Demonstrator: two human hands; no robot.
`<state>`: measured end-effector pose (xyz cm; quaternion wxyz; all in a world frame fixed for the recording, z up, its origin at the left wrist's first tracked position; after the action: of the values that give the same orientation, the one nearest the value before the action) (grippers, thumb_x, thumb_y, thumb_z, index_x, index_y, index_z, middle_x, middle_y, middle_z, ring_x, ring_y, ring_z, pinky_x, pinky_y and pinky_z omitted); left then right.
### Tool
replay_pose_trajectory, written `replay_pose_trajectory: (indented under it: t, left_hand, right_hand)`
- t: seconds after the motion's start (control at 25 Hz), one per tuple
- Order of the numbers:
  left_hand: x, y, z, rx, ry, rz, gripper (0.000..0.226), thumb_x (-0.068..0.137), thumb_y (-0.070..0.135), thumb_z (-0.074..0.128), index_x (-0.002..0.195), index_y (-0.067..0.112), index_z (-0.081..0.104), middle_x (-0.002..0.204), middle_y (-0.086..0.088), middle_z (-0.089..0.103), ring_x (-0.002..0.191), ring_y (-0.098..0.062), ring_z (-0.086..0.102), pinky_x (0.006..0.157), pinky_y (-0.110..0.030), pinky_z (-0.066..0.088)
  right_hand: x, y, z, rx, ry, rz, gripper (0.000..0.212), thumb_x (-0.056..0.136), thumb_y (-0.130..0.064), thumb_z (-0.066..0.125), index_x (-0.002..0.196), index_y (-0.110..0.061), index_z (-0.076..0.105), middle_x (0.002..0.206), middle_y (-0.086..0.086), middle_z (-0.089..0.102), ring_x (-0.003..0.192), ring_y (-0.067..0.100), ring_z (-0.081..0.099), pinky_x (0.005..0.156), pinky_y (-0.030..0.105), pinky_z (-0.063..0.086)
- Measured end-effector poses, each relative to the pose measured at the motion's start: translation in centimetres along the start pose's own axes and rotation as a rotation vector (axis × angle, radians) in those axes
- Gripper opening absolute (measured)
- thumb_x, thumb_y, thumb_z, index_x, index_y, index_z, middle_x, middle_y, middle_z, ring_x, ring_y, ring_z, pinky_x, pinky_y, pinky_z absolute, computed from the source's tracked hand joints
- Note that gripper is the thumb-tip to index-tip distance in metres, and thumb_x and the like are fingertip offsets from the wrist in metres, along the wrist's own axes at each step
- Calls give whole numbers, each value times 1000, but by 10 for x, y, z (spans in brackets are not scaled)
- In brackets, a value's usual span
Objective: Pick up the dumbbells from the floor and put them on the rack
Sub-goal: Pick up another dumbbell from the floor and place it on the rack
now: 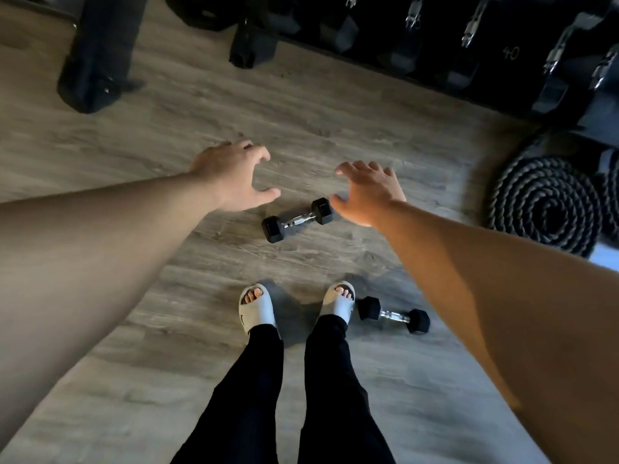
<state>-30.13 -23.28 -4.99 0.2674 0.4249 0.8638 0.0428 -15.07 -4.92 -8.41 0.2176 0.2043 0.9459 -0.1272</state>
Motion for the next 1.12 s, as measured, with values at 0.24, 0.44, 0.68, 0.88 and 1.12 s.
replay_pose_trajectory:
  t: [0.24,0.44,0.68,0.88,1.12]
  left_hand:
    - [81,-51,137,-26,-49,-62,74,76,73,64,132,27,54,134,-3,59,120,-29,56,93,-41,48]
    - [130,-84,249,-66,-88,-122,76,76,75,61,134,28,52,135,-3,57,119,-29,55,93,-42,48]
    - [170,-115,346,-168,-126,-177,82,79,80,55,139,24,48,137,-6,54,120,-27,51,96,-44,46]
    - [184,-130,413,-349,-179,-306,93,69,85,59,138,23,50,138,-5,54,120,-25,53,97,-46,49]
    - [200,-126,465,-356,-182,-346,96,59,83,71,136,27,54,133,-2,56,122,-26,48,98,-43,46]
  right_hand:
    - [112,25,135,-37,-73,-93,61,88,-57,55,141,-28,49,138,5,59,126,29,50,102,50,36]
    - [163,46,254,-81,-132,-136,58,87,-57,55,137,-27,52,129,6,63,118,32,53,97,49,38]
    - [227,59,337,-83,-161,-160,58,88,-60,53,137,-29,51,136,2,60,124,27,50,100,49,35]
    - [262,56,380,-68,-195,-177,57,87,-60,54,134,-29,53,137,4,58,127,27,48,105,48,31]
    - [269,53,414,-113,-248,-204,56,85,-63,47,130,-30,55,132,1,60,124,26,47,103,50,33]
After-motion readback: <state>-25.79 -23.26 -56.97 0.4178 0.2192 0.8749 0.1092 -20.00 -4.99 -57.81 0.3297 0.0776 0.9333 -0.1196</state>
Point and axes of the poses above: each hand's wrist, its own x-axis towards the middle knuckle, its own z-axis out of the palm, y = z × x, the point moved 6 cm from there along x, towards the middle knuckle
